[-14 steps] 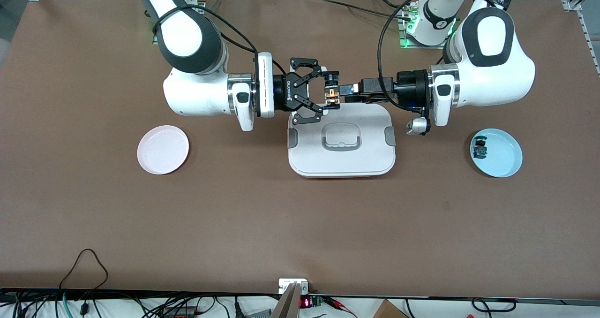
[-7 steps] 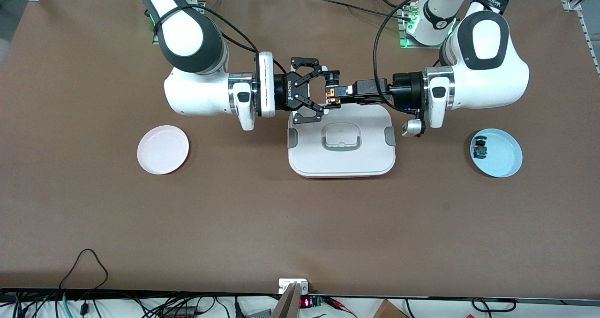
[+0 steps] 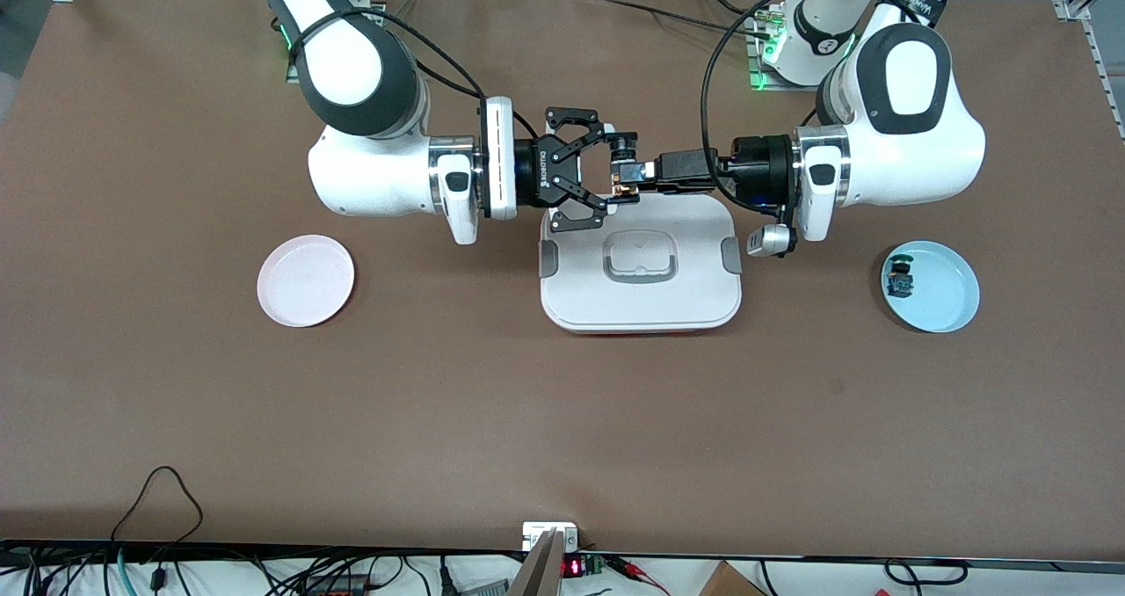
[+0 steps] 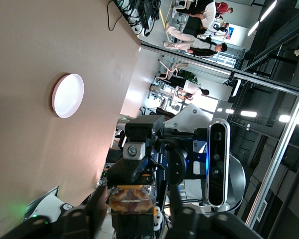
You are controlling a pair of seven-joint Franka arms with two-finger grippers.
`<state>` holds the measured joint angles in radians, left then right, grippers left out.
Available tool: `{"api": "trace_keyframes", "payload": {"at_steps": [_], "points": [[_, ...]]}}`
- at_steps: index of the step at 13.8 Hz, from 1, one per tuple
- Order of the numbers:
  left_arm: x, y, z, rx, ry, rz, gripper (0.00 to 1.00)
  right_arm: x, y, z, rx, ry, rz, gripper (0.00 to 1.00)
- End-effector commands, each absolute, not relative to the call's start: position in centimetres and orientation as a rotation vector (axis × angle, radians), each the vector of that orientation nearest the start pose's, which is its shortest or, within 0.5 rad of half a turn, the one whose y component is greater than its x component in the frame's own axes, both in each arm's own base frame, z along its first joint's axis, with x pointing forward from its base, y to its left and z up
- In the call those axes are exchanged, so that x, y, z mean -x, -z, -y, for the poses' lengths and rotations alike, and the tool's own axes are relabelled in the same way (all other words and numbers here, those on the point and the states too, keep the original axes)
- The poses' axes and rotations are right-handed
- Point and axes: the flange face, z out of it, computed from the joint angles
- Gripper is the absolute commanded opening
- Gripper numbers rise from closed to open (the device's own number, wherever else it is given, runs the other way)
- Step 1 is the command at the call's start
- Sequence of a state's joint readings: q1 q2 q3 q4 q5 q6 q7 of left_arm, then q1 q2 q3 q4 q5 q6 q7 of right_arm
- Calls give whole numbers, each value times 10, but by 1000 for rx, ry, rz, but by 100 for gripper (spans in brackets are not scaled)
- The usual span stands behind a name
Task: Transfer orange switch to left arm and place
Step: 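Grasp the orange switch with the left gripper, then open the right gripper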
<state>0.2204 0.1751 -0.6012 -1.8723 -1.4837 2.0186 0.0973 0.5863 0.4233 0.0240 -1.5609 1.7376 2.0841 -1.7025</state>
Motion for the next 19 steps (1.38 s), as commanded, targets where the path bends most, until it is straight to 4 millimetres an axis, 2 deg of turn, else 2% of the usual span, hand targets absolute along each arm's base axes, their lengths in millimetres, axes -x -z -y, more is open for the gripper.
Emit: {"api": "trace_keyframes", "payload": {"at_steps": [1, 3, 6, 7, 8, 9, 16, 17, 19], "points": [[-566, -491, 272, -1695, 195, -235, 33, -554, -467, -446, 1346, 912, 1047, 1], [-566, -490, 271, -1698, 185, -222, 24, -554, -467, -446, 1345, 913, 1050, 1], [-566, -491, 271, -1698, 186, -218, 24, -554, -467, -446, 1343, 917, 1054, 1], [-566, -491, 270, -1700, 185, -215, 24, -555, -467, -446, 1344, 914, 1050, 7], [-566, -491, 269, -1700, 183, -217, 24, -554, -465, -445, 1349, 903, 1040, 49], [-566, -491, 269, -1700, 183, -217, 23, -552, -461, -445, 1350, 893, 1038, 98], [-570, -493, 259, -1741, 163, -203, 24, -554, -460, -438, 1359, 899, 1028, 100], [-570, -492, 256, -1771, 155, -186, 24, -556, -460, -435, 1362, 903, 1027, 100], [-571, -495, 254, -1847, 134, -129, 24, -564, -469, -415, 1372, 929, 1015, 100]]}}
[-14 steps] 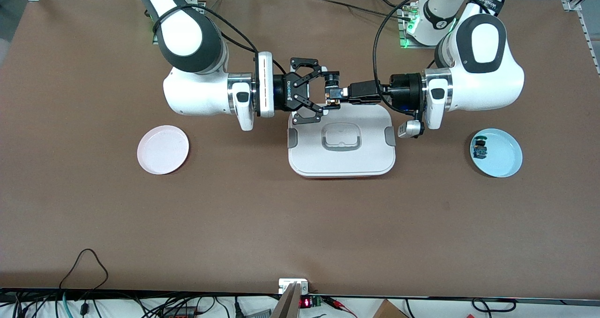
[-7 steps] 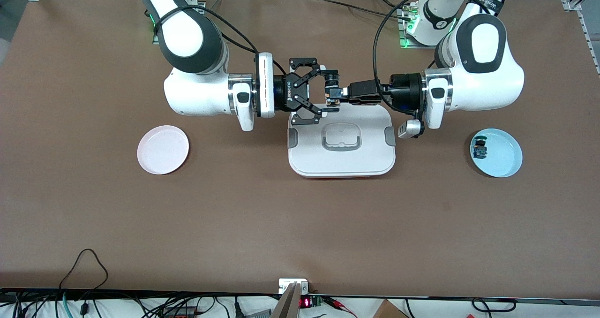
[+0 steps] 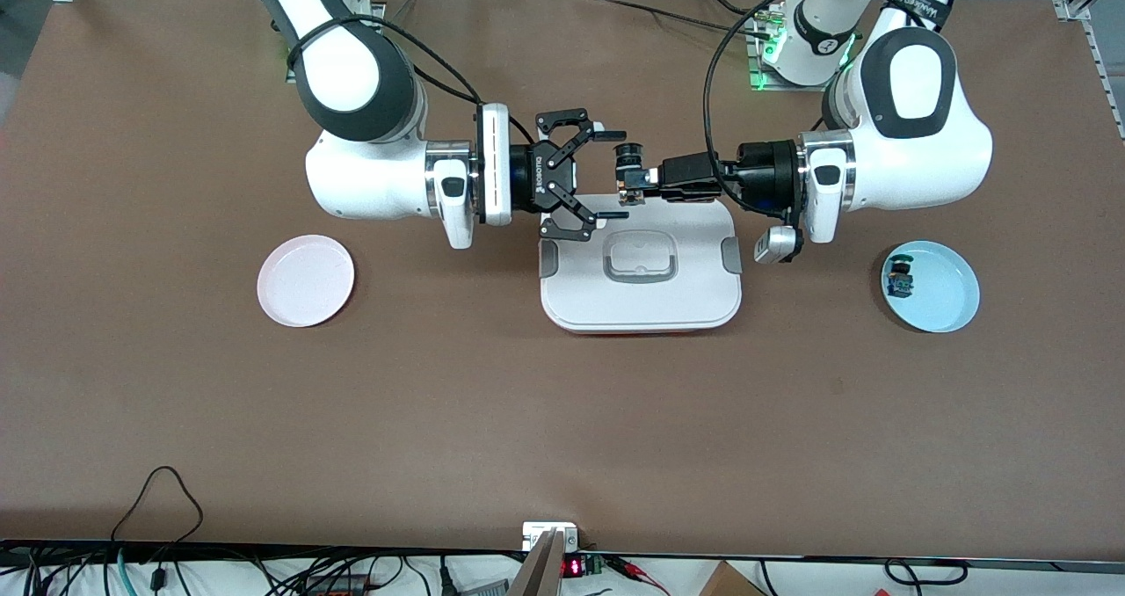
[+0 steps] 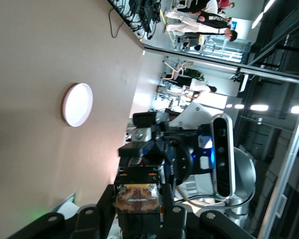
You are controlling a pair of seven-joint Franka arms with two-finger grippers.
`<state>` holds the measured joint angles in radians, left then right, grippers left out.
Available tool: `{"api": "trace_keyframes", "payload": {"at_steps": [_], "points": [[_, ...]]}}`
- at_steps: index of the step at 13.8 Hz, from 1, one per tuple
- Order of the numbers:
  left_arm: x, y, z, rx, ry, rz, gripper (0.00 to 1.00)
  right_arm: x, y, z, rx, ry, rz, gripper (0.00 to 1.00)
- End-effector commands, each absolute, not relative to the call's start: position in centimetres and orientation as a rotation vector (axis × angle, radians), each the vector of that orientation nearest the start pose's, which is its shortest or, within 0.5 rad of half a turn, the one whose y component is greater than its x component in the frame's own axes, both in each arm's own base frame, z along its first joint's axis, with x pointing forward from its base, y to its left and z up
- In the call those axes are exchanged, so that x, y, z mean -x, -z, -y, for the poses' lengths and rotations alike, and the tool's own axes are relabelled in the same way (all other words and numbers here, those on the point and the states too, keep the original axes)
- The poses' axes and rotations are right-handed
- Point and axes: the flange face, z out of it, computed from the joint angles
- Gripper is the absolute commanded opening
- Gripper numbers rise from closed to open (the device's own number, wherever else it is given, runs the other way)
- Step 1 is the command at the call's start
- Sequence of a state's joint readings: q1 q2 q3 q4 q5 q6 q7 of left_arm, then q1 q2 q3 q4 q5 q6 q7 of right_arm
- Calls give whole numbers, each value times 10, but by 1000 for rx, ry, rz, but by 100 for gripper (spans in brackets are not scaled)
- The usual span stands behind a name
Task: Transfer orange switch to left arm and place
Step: 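Carry the switch to the blue plate while the right gripper withdraws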
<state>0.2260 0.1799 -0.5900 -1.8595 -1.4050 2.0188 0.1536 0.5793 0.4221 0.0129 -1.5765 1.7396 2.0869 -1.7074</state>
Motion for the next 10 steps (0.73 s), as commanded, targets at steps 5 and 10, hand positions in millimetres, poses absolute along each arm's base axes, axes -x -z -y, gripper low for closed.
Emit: {"api": "trace_keyframes", "payload": {"at_steps": [5, 10], "points": [[-577, -493, 207, -2149, 133, 109, 23, -574, -451, -366, 1376, 896, 983, 100], [-587, -453, 126, -2421, 132, 570, 23, -598, -437, -288, 1428, 794, 1055, 100]]}}
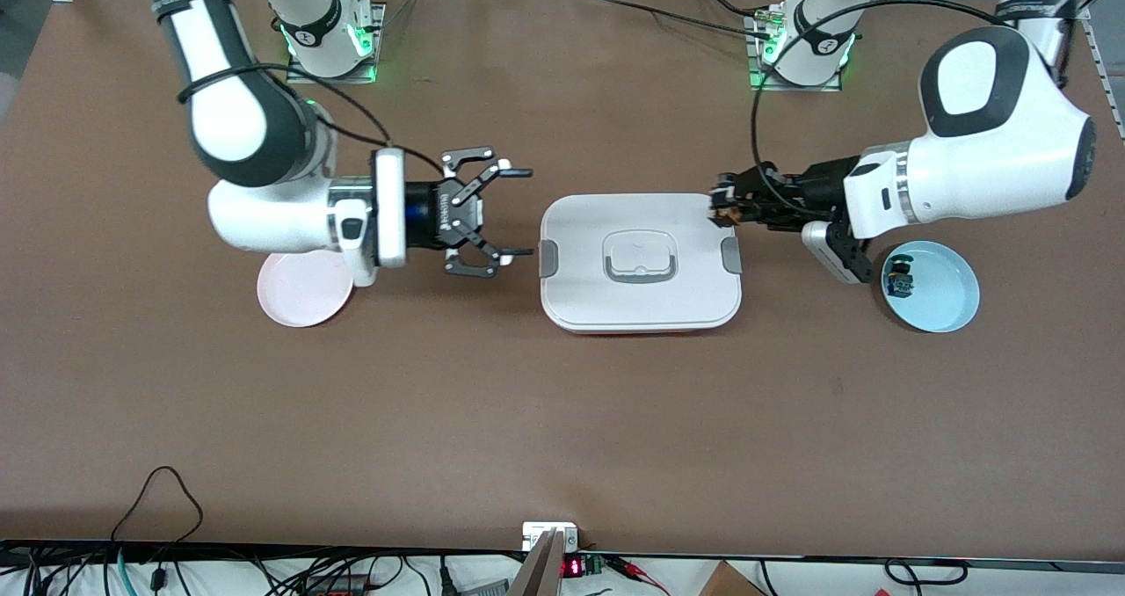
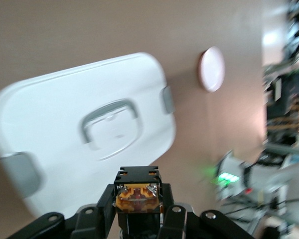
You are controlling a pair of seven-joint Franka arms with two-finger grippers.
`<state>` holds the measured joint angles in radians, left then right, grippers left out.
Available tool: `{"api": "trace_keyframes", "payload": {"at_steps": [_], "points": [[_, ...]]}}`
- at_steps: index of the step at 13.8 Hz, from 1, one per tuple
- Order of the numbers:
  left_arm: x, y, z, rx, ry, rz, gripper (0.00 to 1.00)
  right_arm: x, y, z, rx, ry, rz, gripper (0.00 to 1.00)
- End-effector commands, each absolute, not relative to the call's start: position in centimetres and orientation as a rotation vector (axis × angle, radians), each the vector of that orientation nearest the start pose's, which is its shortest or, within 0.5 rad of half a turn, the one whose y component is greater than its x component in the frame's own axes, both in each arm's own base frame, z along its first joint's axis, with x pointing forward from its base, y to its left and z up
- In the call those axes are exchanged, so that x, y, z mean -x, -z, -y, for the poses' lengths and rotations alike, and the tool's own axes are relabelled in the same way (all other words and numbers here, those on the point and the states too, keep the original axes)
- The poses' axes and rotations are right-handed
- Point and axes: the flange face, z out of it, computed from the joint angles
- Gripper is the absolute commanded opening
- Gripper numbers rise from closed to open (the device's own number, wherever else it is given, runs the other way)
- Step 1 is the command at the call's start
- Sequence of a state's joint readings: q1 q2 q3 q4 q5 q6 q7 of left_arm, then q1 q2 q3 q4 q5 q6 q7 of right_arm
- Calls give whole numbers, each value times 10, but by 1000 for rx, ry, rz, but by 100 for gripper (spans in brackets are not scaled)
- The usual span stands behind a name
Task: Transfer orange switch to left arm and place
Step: 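Carry the switch to the blue plate while the right gripper withdraws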
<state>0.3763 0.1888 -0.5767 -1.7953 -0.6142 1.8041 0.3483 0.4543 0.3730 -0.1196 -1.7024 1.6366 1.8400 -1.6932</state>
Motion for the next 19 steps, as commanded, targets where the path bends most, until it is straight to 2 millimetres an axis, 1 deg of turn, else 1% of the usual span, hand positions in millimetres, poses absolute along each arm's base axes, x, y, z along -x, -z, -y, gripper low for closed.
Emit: {"api": "trace_keyframes", "payload": {"at_steps": [1, 2, 4, 5, 6, 7, 8, 10, 11, 12, 13, 15, 16, 17, 18, 19], "points": [[-589, -444, 106, -2487, 127, 725, 23, -601, -433, -273, 1477, 719, 1046, 100], [-592, -430, 90, -2531, 152, 841, 23, -602, -430, -265, 1532, 641, 1026, 100], [-593, -408, 61, -2582, 235, 1040, 23, -602, -429, -254, 1632, 513, 953, 100], [-594, -399, 44, -2590, 264, 1149, 23, -603, -425, -247, 1691, 443, 917, 100], [-595, -393, 28, -2591, 297, 1271, 23, -605, -423, -233, 1756, 371, 862, 100], [-595, -387, 15, -2593, 345, 1393, 23, -605, -417, -224, 1824, 293, 834, 100], [-594, -378, 4, -2579, 405, 1511, 23, -603, -412, -216, 1886, 218, 832, 100], [-590, -366, -28, -2545, 477, 1635, 23, -603, -405, -191, 2014, 113, 877, 100], [-590, -358, -41, -2501, 463, 1709, 24, -604, -400, -178, 2069, 76, 878, 100], [-588, -344, -62, -2432, 418, 1816, 23, -604, -395, -168, 2132, 23, 856, 100], [-584, -330, -79, -2365, 350, 1921, 23, -604, -393, -162, 2209, -43, 809, 100], [-571, -304, -123, -2271, 253, 2113, 23, -603, -390, -155, 2344, -169, 665, 100], [-564, -293, -132, -2235, 206, 2175, 23, -601, -388, -153, 2396, -223, 619, 100], [-556, -281, -147, -2244, 167, 2183, 23, -599, -386, -151, 2455, -277, 579, 100], [-551, -273, -152, -2243, 161, 2218, 23, -598, -382, -145, 2533, -332, 543, 100], [-551, -264, -153, -2230, 144, 2277, 23, -597, -379, -139, 2616, -381, 520, 100]]}}
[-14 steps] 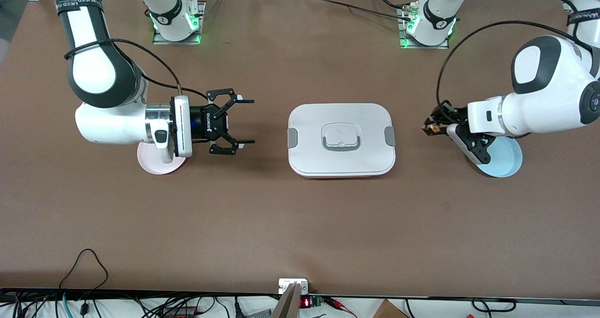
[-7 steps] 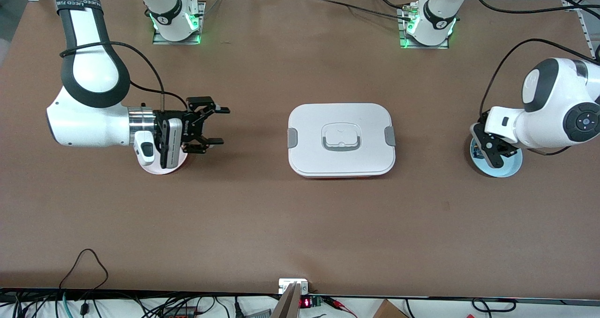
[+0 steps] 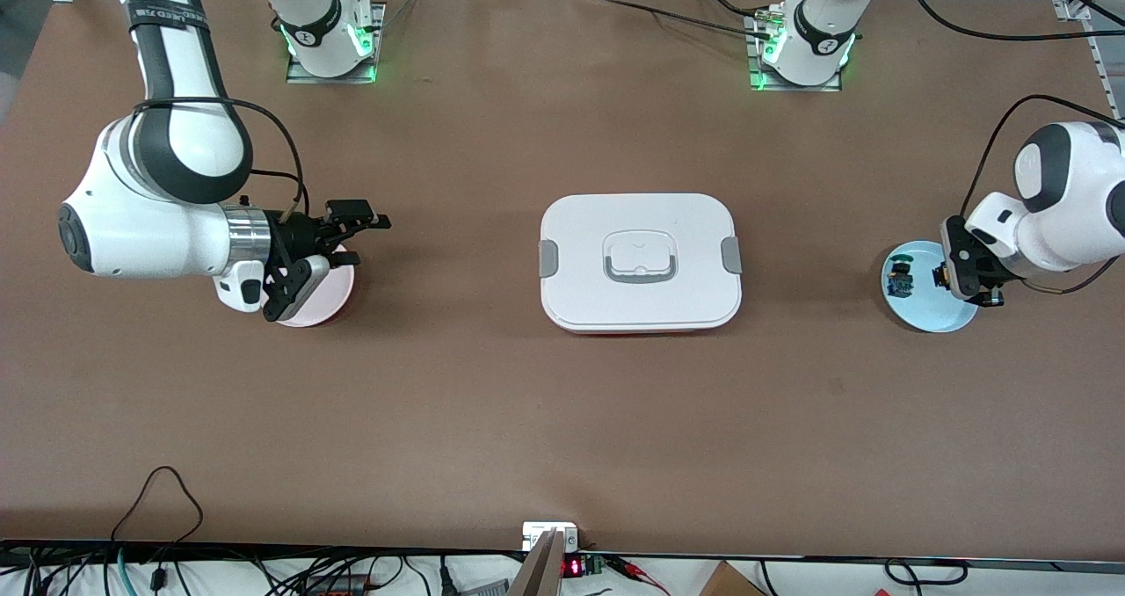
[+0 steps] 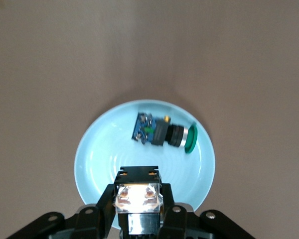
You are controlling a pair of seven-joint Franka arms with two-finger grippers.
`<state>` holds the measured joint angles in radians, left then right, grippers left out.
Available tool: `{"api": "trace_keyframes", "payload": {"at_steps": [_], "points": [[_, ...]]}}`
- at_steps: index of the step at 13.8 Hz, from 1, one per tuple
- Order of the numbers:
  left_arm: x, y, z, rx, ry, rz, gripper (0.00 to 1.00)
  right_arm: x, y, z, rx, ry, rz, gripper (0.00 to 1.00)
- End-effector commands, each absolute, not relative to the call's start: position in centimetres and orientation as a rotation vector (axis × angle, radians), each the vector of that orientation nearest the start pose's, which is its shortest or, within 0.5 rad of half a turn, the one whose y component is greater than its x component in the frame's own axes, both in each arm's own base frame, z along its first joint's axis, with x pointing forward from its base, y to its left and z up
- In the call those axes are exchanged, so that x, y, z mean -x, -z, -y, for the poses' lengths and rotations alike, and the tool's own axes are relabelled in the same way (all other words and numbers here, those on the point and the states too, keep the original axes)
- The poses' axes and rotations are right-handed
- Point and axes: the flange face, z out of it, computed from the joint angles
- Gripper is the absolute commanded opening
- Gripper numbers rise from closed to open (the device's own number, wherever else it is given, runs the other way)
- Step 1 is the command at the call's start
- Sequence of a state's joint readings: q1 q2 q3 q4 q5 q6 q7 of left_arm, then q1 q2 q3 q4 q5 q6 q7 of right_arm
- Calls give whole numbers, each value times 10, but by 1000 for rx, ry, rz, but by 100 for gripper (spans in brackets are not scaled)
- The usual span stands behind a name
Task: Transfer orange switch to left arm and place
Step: 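Lower the switch onto the blue plate and open the left gripper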
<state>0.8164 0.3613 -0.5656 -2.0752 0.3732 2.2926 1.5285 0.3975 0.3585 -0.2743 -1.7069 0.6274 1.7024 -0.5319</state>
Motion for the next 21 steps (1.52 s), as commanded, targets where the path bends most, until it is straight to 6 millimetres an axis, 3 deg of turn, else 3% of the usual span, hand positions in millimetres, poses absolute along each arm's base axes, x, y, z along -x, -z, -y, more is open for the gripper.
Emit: {"api": "trace_keyframes", "payload": {"at_steps": [1, 2, 6, 9, 10, 13, 14, 15, 17, 19, 21], "points": [[-548, -246, -170, 2191, -107, -2196, 23, -595, -378, -131, 2679, -427, 502, 100], [-547, -228, -177, 2189, -50, -2195, 23, -594, -380, -124, 2749, -481, 499, 100], [-543, -203, -184, 2127, -72, -2243, 23, -594, -407, -110, 3033, -626, 510, 100], [-540, -192, -184, 2147, -70, -2251, 24, -602, -445, -96, 3145, -624, 579, 100], [-539, -191, -187, 2156, -74, -2247, 28, -603, -458, -87, 3157, -577, 565, 100], [-537, -191, -190, 2181, -113, -2245, 68, -614, -490, -51, 3216, -480, 417, 100], [-536, -192, -191, 2199, -151, -2243, 100, -614, -497, -38, 3231, -458, 276, 100], [-535, -194, -191, 2208, -176, -2239, 100, -613, -502, -28, 3243, -435, 136, 100], [-538, -206, -192, 2238, -228, -2205, 100, -610, -516, -18, 3223, -389, 73, 100], [-545, -240, -184, 2256, -343, -2181, 100, -607, -531, -6, 3204, -329, 43, 100], [-554, -280, -177, 2328, -453, -2103, 100, -608, -538, -8, 3206, -270, 49, 100]]}}
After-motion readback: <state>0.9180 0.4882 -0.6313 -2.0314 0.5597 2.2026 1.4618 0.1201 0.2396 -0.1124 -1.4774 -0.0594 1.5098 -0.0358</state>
